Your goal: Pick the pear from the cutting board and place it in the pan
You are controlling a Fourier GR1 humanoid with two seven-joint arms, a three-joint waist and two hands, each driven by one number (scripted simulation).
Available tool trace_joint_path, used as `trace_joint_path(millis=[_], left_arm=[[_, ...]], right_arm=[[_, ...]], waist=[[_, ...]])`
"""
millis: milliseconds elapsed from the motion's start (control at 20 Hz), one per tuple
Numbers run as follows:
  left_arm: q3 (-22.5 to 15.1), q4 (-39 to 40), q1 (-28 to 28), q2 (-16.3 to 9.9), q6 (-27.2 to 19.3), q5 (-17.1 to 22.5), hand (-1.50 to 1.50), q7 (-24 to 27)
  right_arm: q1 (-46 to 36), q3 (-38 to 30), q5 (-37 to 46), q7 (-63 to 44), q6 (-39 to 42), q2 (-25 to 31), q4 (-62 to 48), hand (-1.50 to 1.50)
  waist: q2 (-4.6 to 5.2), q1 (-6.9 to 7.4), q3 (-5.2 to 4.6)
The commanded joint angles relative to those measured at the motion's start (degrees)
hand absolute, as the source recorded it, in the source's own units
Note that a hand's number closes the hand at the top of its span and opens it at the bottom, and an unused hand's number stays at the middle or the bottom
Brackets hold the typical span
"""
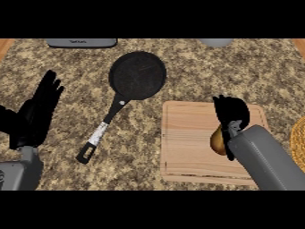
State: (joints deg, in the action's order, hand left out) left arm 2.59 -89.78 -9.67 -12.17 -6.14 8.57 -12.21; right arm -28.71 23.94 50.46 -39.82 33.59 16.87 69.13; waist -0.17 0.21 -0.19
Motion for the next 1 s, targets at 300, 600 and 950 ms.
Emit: trace_joint_path(millis=[300, 600, 950], left_arm=[[1.69, -3.88, 1.89, -0.76, 2.38, 0.49, 0.00, -0.89], [1.24, -3.19, 0.32, 0.82, 0.58, -0.52, 0.00, -2.77], [0.13, -3.67, 0.22, 1.36, 1.72, -0.48, 0.00, -2.26]], right_arm=[[0.45, 0.36, 5.66, 10.48, -4.85, -1.52, -4.39, 1.50], [-0.60, -3.10, 5.69, 15.13, -8.16, -1.92, -8.55, 1.50], [-5.20, -1.27, 8.61, -5.35, -14.10, -16.18, -2.58, 1.50]], waist=[[0.16, 0.16, 0.20], [0.20, 0.17, 0.22], [0.21, 2.20, 0.20]])
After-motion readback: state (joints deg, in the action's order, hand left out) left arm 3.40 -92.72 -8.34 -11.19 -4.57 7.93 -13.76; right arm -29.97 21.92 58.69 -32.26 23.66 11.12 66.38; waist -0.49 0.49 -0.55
